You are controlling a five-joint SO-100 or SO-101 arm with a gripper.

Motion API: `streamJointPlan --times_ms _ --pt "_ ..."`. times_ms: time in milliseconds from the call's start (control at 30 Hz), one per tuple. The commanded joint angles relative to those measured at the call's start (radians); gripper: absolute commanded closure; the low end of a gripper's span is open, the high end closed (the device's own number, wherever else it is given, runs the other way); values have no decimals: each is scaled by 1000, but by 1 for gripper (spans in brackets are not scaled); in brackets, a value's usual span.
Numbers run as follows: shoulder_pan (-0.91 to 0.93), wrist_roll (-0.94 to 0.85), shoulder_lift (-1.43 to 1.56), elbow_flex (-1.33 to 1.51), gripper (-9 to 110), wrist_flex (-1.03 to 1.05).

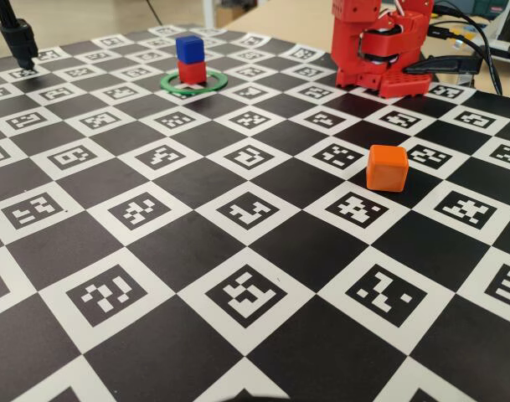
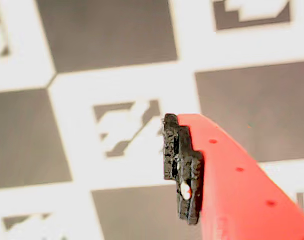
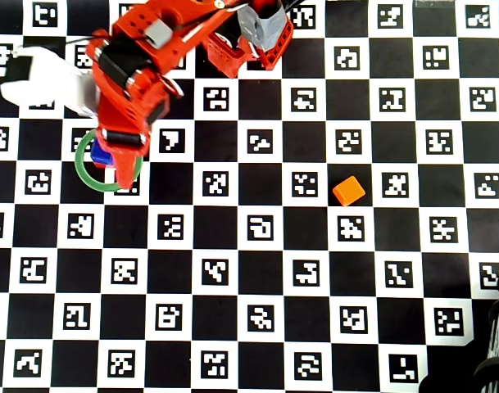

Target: Grab the red cube then put it in the green circle then put the blue cube on top and finally the orange cube on top

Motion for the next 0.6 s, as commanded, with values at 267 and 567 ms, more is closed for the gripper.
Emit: streamJointPlan --times_ms 267,567 --pt "-377 499 58 -92 59 51" --pt "-637 759 81 -55 59 60"
